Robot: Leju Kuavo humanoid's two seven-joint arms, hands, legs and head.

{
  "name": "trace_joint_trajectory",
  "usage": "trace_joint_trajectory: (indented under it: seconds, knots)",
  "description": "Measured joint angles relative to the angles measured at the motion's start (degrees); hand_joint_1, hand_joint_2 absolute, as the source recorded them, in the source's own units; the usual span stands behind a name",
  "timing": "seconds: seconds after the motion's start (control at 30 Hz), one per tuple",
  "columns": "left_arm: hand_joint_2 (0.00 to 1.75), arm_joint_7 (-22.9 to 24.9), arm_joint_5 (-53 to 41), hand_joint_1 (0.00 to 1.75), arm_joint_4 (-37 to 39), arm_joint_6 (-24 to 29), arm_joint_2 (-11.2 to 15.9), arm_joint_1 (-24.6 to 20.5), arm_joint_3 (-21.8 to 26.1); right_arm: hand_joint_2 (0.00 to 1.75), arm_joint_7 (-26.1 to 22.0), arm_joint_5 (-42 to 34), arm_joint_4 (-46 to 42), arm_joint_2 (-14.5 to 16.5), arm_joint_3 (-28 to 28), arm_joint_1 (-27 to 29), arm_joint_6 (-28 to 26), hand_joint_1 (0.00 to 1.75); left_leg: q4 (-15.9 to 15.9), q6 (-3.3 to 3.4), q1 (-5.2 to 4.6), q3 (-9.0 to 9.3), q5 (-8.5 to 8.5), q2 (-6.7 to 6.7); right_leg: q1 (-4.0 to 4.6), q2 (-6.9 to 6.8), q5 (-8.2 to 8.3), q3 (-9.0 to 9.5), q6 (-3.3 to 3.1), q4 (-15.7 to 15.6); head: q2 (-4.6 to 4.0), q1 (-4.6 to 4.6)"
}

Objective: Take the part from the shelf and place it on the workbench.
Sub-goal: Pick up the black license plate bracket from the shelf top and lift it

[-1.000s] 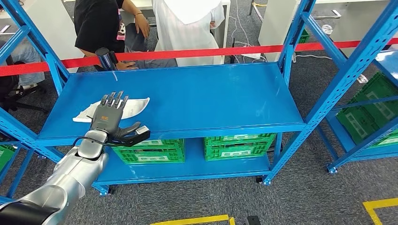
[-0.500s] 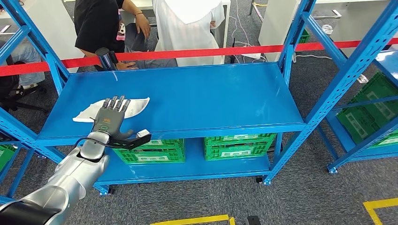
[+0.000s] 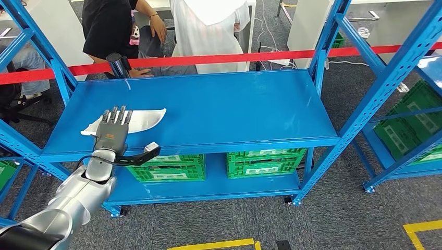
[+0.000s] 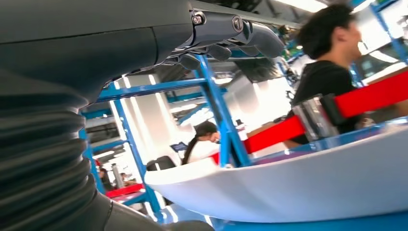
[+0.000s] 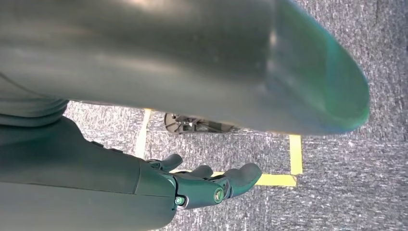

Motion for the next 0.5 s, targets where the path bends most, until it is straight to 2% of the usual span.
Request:
trace_joint_trajectory:
  seconds: [0.13,0.3,0.5]
  knots:
    - [1.75,4.16,0.00,0.00,0.36,1.64,2.51,0.62,-1.62,0.00,-0.47,0.28,-0.01,-0.22,-0.07,0.38,-0.44,0.00,-0.01,0.00,0.00,0.01,0.00,0.01,0.01,0.02,0.00,0.00,0.00,0.00,0.00,0.00]
    - [1.75,5.24,0.04,0.00,0.80,0.40,4.42,1.76,-2.28,0.00,-0.49,0.82,0.00,-0.64,-0.07,0.49,-0.81,0.00,-0.01,0.00,0.00,0.01,0.00,0.04,0.01,0.02,0.00,0.00,0.00,0.00,0.00,0.00]
    - [1.75,5.30,0.17,0.00,1.11,0.58,5.24,3.01,-2.28,0.00,-0.84,1.10,0.00,-1.16,-0.07,0.59,-1.23,0.00,0.00,0.00,0.00,0.00,0.00,0.04,-0.01,0.01,0.00,0.00,0.00,-0.01,0.00,0.00]
